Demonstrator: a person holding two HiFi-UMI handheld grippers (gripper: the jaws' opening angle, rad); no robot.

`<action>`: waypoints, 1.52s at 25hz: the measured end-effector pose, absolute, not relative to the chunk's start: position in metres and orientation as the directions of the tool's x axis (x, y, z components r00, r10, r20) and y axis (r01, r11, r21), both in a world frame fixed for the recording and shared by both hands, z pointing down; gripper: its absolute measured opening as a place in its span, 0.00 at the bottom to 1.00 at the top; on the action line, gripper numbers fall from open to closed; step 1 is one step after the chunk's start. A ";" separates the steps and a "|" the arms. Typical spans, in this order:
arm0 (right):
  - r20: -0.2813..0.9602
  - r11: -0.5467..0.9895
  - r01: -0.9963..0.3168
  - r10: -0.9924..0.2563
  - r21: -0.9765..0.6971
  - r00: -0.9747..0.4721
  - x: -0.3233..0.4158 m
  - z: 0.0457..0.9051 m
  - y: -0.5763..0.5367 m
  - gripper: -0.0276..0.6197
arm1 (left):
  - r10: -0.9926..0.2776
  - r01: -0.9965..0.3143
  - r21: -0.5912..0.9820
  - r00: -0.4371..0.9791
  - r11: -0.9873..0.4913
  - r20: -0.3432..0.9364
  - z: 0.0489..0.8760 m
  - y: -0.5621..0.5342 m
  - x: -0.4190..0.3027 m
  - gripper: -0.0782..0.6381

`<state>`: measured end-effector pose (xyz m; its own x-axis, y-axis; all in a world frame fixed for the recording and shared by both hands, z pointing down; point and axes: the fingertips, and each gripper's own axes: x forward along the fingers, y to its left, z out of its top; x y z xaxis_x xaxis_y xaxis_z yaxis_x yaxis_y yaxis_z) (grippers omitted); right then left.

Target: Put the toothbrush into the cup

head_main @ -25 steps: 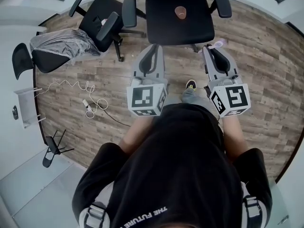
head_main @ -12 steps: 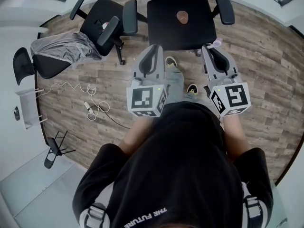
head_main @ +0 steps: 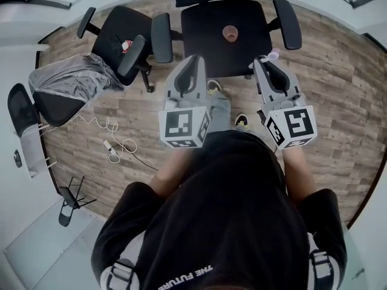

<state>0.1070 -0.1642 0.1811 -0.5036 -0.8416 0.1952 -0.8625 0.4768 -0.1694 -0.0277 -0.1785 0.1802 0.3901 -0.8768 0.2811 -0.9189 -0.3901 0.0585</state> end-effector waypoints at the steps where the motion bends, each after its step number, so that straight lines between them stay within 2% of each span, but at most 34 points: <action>1: 0.200 0.473 -0.865 -0.843 -0.167 -0.499 0.105 0.181 -0.174 0.11 | -0.876 -0.918 0.061 0.394 -0.393 0.280 0.180 -0.190 -0.030 0.17; 22: 0.304 0.378 -0.920 -0.869 -0.104 -0.391 0.041 0.205 -0.310 0.11 | -0.809 -0.854 0.150 0.520 -0.498 0.274 0.202 -0.340 -0.093 0.17; 31: 0.318 0.361 -0.926 -0.870 -0.109 -0.377 0.052 0.208 -0.339 0.11 | -0.788 -0.836 0.183 0.548 -0.517 0.281 0.213 -0.363 -0.090 0.17; 38: 0.376 0.376 -0.920 -0.842 -0.108 -0.388 0.072 0.231 -0.362 0.11 | -0.777 -0.843 0.190 0.538 -0.504 0.327 0.236 -0.388 -0.083 0.16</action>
